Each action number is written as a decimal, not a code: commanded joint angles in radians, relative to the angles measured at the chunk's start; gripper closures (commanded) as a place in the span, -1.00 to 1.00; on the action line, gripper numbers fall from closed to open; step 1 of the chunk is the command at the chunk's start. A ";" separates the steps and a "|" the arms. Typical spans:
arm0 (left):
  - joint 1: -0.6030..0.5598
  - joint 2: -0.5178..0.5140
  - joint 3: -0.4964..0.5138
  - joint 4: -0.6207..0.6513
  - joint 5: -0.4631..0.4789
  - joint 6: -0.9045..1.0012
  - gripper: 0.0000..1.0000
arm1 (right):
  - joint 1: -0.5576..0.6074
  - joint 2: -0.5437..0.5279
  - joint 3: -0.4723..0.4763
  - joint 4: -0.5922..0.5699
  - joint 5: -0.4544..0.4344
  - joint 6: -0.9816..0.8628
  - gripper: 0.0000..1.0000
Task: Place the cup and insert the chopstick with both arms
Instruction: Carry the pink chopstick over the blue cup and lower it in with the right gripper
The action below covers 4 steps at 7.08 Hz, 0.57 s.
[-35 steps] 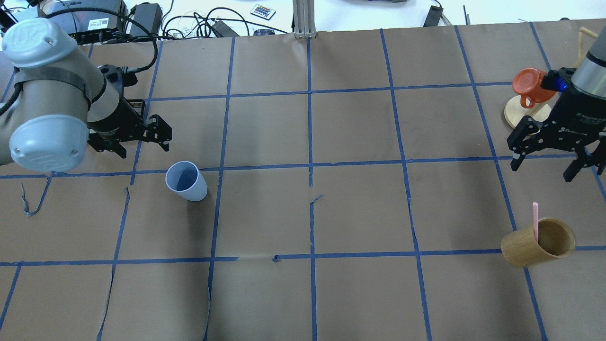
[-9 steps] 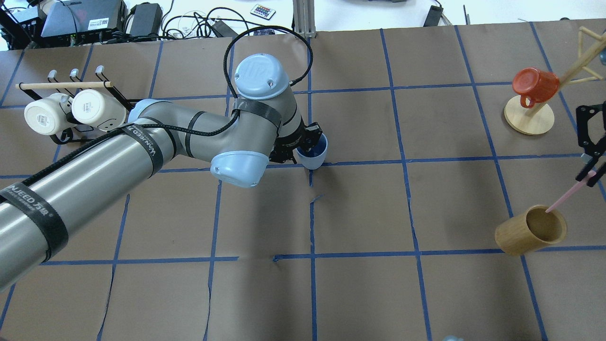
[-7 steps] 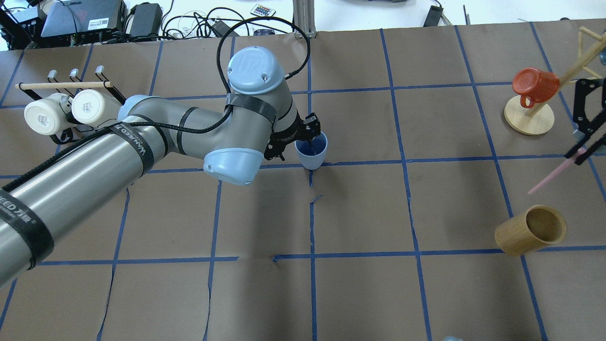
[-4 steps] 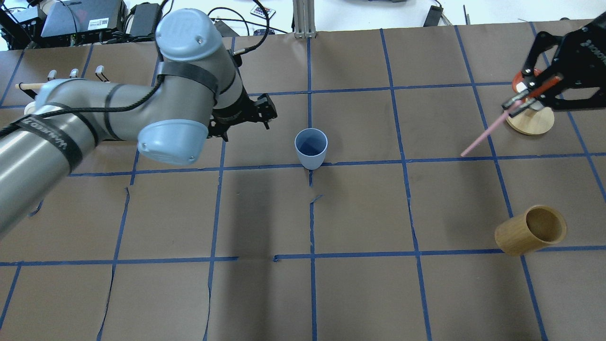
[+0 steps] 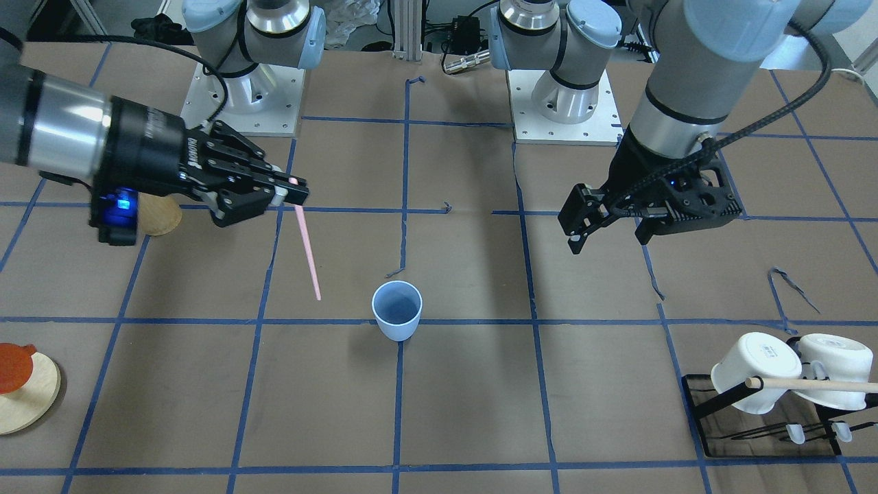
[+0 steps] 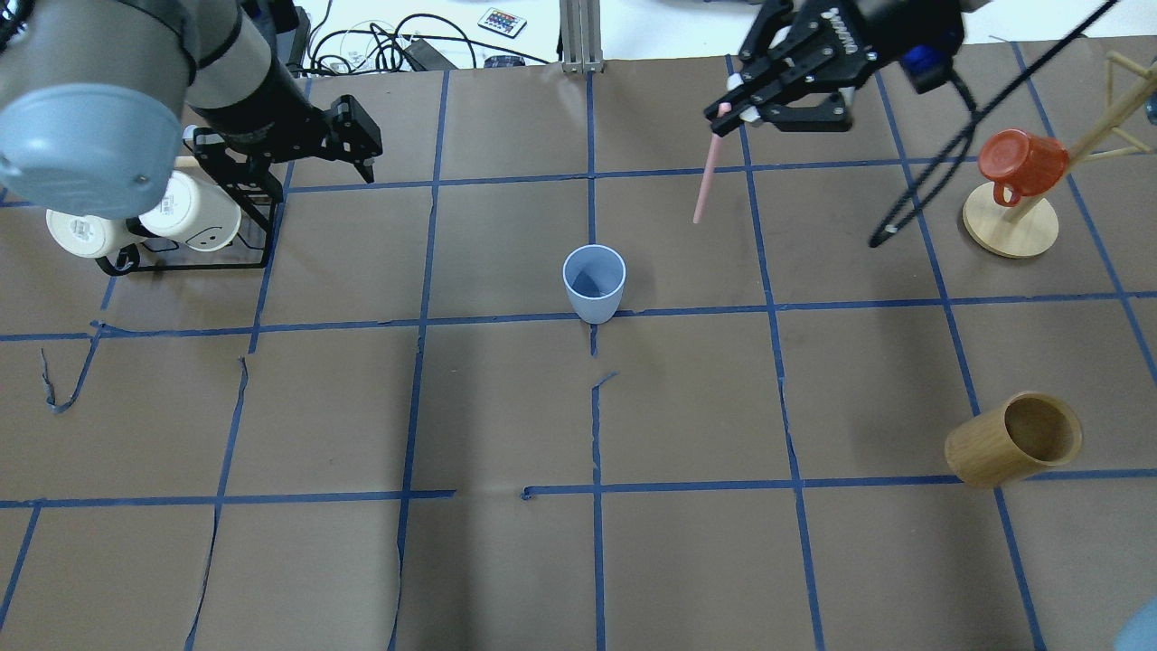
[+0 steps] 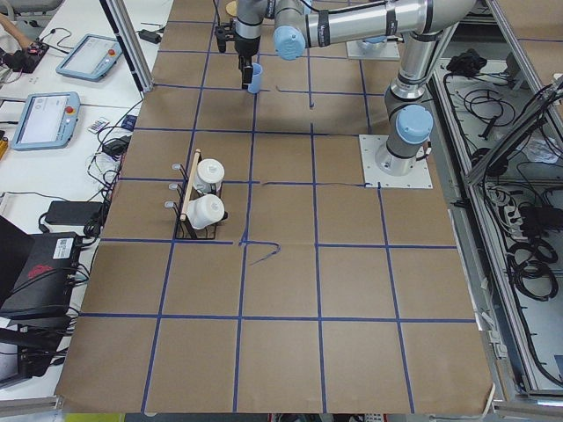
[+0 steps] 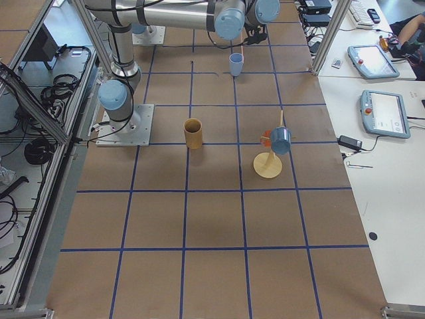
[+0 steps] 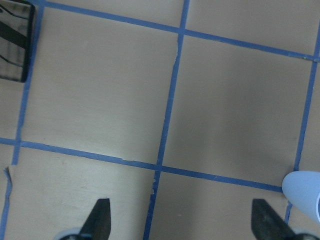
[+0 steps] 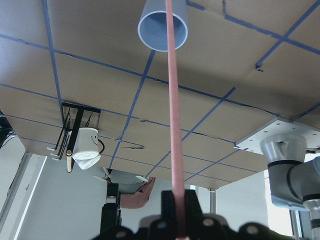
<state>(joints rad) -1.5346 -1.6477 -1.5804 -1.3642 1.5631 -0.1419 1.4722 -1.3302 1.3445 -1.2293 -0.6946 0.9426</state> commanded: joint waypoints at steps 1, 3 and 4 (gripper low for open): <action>0.005 0.046 -0.018 -0.044 0.008 0.076 -1.00 | 0.112 0.054 0.005 -0.175 0.041 0.189 1.00; 0.004 0.065 -0.018 -0.036 0.002 0.065 -1.00 | 0.122 0.065 0.039 -0.209 0.043 0.191 1.00; 0.004 0.066 -0.021 -0.036 -0.001 0.065 -1.00 | 0.120 0.065 0.076 -0.244 0.041 0.191 1.00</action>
<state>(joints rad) -1.5307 -1.5861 -1.6003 -1.4010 1.5671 -0.0772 1.5896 -1.2689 1.3848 -1.4355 -0.6531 1.1297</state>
